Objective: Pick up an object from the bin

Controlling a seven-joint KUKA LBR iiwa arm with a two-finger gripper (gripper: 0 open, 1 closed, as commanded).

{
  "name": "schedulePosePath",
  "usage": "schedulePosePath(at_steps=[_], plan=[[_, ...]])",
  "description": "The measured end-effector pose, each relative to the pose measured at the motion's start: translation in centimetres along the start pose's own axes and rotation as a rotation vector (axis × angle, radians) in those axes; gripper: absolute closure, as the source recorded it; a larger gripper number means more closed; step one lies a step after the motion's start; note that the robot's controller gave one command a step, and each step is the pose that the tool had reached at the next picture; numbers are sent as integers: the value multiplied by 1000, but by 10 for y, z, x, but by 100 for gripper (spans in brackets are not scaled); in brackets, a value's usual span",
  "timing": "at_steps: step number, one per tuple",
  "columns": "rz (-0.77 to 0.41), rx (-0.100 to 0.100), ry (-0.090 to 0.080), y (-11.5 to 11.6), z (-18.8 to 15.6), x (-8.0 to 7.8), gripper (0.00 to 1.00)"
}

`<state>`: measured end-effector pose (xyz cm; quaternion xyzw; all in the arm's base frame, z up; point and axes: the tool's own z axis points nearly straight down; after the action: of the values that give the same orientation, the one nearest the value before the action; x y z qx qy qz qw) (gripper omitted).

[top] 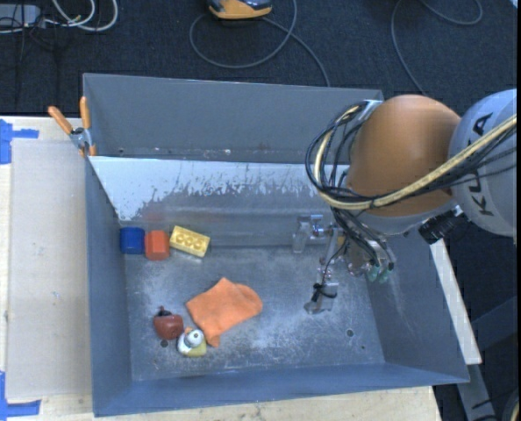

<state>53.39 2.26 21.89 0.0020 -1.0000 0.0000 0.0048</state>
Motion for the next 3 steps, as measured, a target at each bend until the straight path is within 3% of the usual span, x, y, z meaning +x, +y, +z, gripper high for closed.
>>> schedulePosePath(at_steps=[1, 2, 3], plan=[[1, 0, -8, 0, -5, -1, 0], [-97, 0, -7, 30, 51, 0, 0], [-247, 0, -5, 81, 61, 9, 0]])
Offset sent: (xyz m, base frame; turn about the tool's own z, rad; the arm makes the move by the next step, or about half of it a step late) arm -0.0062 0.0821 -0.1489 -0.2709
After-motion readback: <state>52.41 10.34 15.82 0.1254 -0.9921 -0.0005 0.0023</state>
